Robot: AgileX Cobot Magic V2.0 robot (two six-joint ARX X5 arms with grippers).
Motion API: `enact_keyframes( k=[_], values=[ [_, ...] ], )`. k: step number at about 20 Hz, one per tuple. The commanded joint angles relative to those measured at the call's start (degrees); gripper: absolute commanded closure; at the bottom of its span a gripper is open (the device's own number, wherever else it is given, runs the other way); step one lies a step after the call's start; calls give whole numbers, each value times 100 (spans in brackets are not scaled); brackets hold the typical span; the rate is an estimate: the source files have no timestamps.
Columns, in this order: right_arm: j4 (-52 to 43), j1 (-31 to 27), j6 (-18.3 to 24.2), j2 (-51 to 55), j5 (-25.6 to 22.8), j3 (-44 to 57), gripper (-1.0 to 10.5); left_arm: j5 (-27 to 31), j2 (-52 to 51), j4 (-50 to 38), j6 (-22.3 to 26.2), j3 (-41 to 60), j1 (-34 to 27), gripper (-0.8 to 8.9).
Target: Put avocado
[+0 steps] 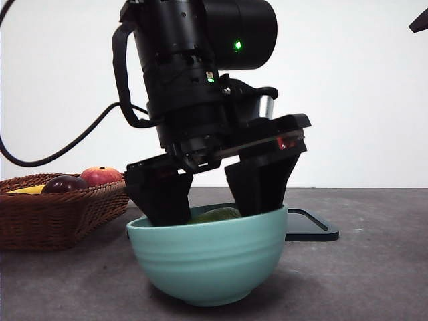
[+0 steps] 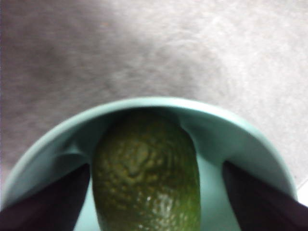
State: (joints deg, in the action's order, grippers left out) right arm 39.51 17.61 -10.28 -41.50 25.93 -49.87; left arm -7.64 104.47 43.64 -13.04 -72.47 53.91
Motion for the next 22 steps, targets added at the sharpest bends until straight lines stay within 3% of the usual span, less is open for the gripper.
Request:
enact_keyframes(
  k=[1, 10, 14, 22],
  values=[
    [-44, 26, 57, -24, 17, -87, 187, -76, 111, 92, -11, -155, 114, 340],
    [-22, 26, 24, -24, 20, -87, 187, 22, -660, 1134, -7, -774, 273, 346],
    [57, 26, 22, -24, 20, -87, 187, 894, -1862, 1484, 11, -774, 385, 346],
    [428, 26, 20, -24, 20, -87, 187, 2041, -4225, 2015, -136, -691, 391, 344]
  ],
)
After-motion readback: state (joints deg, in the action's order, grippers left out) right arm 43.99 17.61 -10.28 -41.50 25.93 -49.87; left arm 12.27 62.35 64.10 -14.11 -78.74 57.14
